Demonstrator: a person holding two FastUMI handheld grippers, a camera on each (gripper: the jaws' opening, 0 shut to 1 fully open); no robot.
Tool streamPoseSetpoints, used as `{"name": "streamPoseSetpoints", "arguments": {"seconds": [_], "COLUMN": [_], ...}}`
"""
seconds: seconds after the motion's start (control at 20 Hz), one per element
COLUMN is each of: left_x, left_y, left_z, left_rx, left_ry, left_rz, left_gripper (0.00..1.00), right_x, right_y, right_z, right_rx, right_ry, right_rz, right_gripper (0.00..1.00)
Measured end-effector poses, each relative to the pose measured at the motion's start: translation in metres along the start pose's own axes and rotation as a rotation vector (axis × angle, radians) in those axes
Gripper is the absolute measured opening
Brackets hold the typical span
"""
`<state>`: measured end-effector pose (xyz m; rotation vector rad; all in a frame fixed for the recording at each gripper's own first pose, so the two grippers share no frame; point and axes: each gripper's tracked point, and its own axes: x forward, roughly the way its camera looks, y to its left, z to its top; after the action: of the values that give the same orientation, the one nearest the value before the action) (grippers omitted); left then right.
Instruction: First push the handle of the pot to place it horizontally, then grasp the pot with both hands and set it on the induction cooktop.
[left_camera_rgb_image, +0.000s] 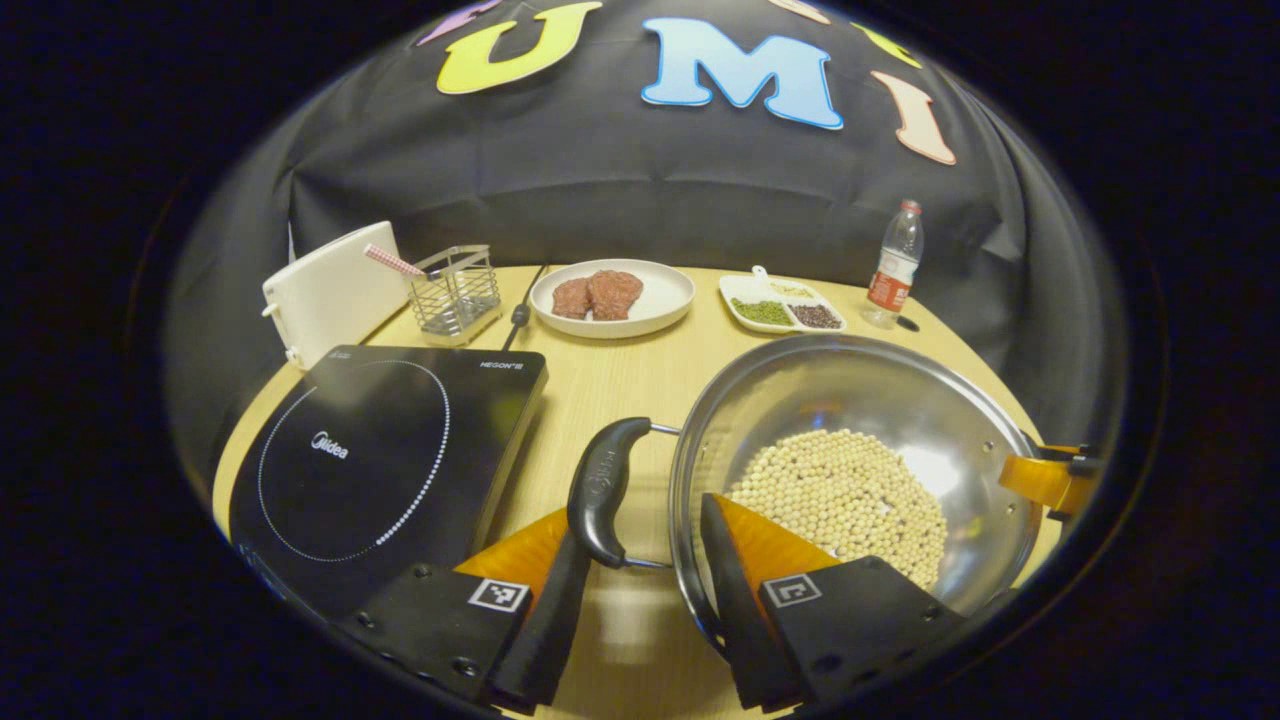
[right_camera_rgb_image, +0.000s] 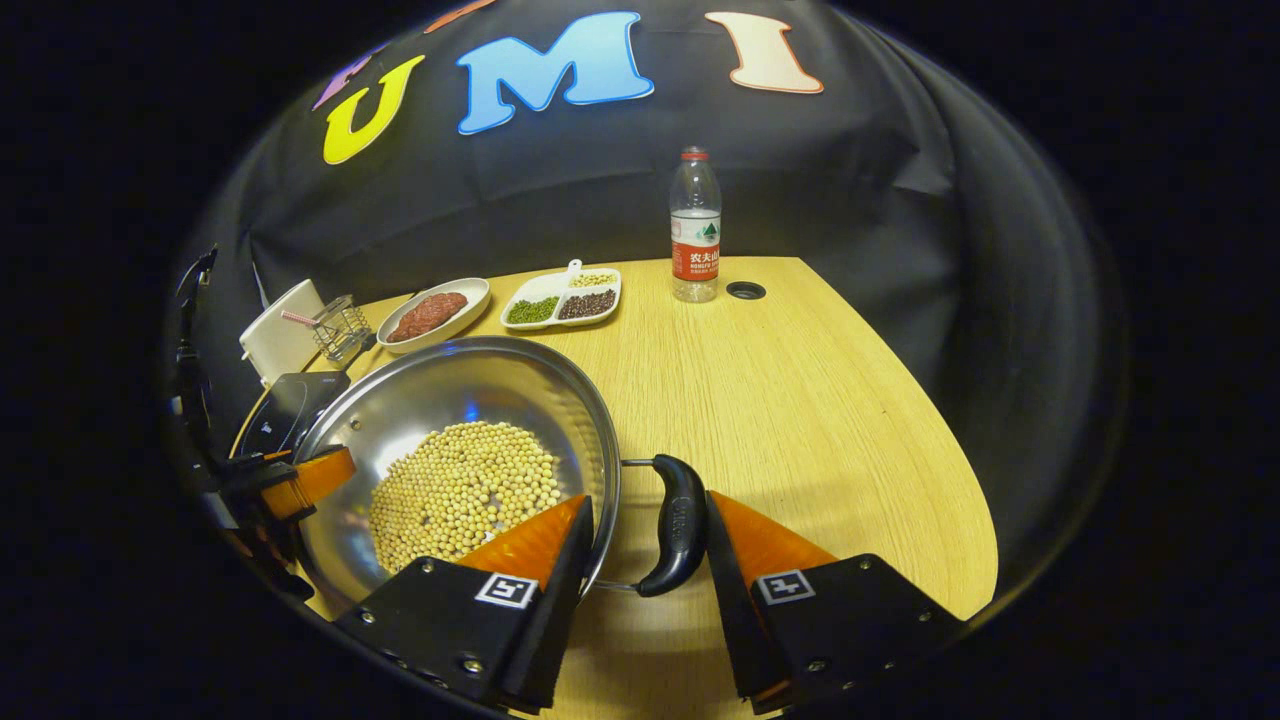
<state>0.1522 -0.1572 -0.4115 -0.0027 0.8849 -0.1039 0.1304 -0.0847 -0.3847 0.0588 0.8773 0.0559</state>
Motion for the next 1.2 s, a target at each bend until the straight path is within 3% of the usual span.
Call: {"name": "streamPoseSetpoints", "arguments": {"seconds": [0.15, 0.25, 0.3, 0.35, 0.7, 0.75, 1.1, 1.15, 1.2], "left_x": [0.002, 0.0, 0.0, 0.0, -0.028, -0.033, -0.074, -0.077, -0.08], "left_y": [-0.002, -0.002, -0.002, -0.004, -0.005, -0.001, 0.044, 0.053, 0.061], "left_z": [0.001, 0.0, 0.001, 0.0, 0.017, 0.019, 0.03, 0.031, 0.033], "left_rx": [-0.025, -0.025, -0.023, -0.024, -0.045, -0.041, -0.06, -0.062, -0.06], "left_ry": [0.0, -0.005, -0.007, -0.005, -0.041, -0.046, -0.084, -0.089, -0.091], "left_rz": [0.013, 0.024, 0.028, 0.028, 0.045, 0.052, 0.083, 0.082, 0.079], "left_gripper": [0.63, 0.65, 0.61, 0.61, 0.57, 0.6, 0.55, 0.59, 0.55], "right_x": [0.001, -0.004, -0.002, -0.005, -0.025, -0.03, -0.062, -0.066, -0.07], "right_y": [-0.001, 0.002, 0.001, 0.0, 0.003, 0.006, 0.051, 0.061, 0.07], "right_z": [0.003, 0.002, 0.003, 0.004, 0.025, 0.026, 0.03, 0.03, 0.03], "right_rx": [0.016, 0.006, -0.001, -0.009, -0.022, -0.022, -0.014, -0.014, -0.009], "right_ry": [0.02, 0.015, 0.016, 0.016, -0.015, -0.018, -0.046, -0.049, -0.052], "right_rz": [-0.009, -0.014, -0.016, -0.021, -0.006, -0.002, 0.012, 0.008, 0.003], "right_gripper": [0.54, 0.46, 0.4, 0.46, 0.46, 0.46, 0.46, 0.46, 0.46]}}
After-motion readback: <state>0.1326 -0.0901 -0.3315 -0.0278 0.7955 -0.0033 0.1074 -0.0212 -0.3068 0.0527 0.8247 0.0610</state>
